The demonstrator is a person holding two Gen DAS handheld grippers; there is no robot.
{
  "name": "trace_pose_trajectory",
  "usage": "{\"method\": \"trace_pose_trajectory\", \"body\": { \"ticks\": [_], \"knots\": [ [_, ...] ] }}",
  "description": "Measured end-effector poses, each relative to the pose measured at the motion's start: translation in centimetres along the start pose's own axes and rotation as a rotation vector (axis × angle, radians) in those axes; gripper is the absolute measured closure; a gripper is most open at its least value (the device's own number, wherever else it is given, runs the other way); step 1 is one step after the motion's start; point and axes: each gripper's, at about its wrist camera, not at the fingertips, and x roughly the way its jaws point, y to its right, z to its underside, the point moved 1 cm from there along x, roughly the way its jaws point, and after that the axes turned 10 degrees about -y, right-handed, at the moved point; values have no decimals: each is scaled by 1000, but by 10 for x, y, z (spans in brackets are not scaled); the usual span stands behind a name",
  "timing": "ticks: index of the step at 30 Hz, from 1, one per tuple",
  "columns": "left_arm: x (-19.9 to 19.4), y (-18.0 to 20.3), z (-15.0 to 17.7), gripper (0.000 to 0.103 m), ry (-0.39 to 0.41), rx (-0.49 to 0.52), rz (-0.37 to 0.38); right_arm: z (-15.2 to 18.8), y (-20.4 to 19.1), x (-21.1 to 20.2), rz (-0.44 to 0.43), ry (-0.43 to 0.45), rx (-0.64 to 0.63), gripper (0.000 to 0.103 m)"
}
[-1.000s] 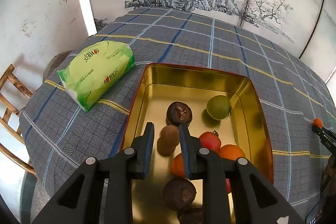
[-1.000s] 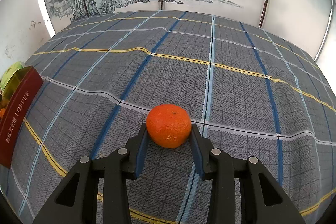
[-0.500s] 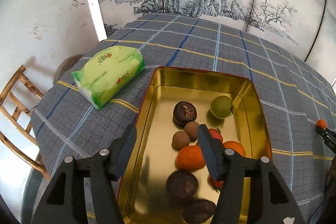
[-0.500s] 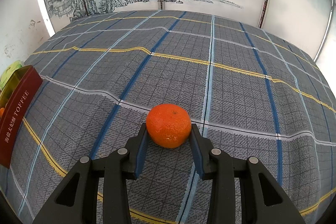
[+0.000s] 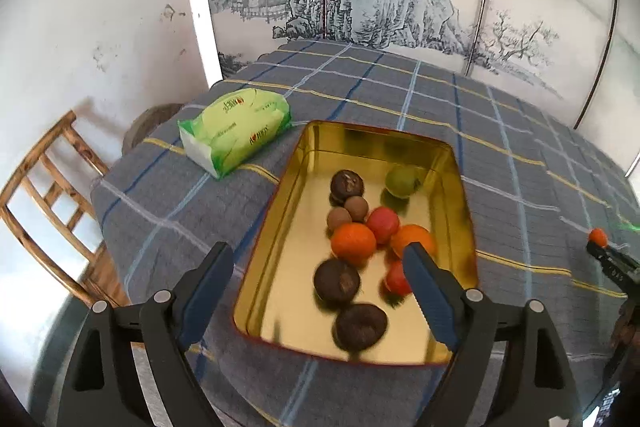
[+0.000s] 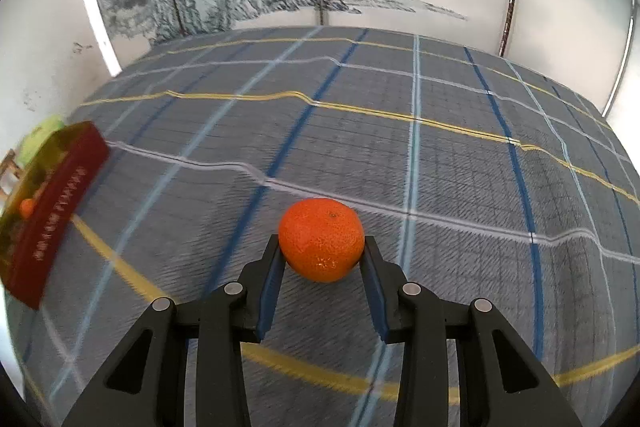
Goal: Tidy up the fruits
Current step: 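Carry the tangerine over the tin with the right tool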
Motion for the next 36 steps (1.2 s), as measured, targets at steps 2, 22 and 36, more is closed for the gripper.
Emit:
{"method": "trace_pose_trajectory", "body": {
  "ticks": [2,22,36],
  "knots": [
    [-7,1,8,19,8,-8,7,5,-10,-12,-30,11,-11,64],
    [-44,-30,79,9,25,-72,-24,21,-202,-81,-364,44,-320,64],
    [-58,-25,90,9,39,-9,-44,21,-264,-53,-451,-37,-401,64]
  ]
}}
